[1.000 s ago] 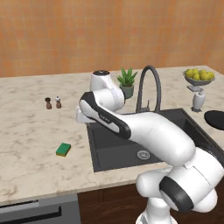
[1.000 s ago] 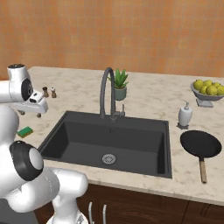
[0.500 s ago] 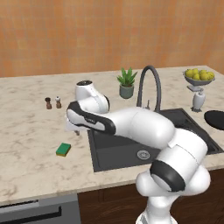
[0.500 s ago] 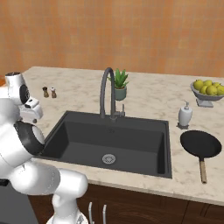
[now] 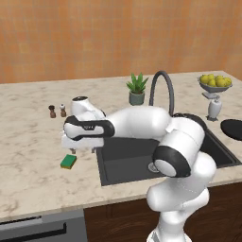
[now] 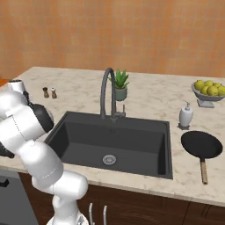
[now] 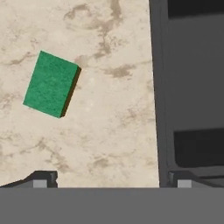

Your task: Pick the pan and sponge and place them into the sink. Then turn on the water.

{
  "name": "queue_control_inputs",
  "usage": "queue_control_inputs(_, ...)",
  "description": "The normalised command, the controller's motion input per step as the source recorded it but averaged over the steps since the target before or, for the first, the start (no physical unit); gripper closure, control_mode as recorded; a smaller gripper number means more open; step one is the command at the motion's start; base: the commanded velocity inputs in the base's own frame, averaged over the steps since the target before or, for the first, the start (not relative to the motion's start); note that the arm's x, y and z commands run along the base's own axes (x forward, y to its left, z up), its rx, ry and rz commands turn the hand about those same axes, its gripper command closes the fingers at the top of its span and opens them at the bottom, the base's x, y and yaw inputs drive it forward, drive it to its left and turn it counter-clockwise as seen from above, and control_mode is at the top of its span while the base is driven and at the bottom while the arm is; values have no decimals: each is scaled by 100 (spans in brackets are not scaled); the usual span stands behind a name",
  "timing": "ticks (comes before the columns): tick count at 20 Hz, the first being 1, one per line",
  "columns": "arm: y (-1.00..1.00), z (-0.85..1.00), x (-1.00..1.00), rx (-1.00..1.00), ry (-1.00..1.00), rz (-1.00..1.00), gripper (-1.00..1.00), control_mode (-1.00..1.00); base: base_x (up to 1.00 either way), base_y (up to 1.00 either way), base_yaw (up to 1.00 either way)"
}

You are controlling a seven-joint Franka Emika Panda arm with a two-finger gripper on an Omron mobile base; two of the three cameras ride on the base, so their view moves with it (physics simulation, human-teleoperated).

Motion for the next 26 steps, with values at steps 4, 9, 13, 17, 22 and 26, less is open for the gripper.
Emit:
queue_control_inputs(4,34,-32,8,0,3,-2,-100,-100,0,0,0)
queue_control_inputs(9,38,-28,12,0,3,-5,-100,-100,0,0,0)
queue_control_inputs(13,31,-28,15,0,2,-8,-100,-100,0,0,0)
queue_control_inputs(17,16,-28,19,0,0,-9,-100,-100,0,0,0)
queue_control_inputs(22,6,-27,16,0,0,-7,-100,-100,0,0,0)
queue_control_inputs(26,1,-25,17,0,0,-4,-100,-100,0,0,0)
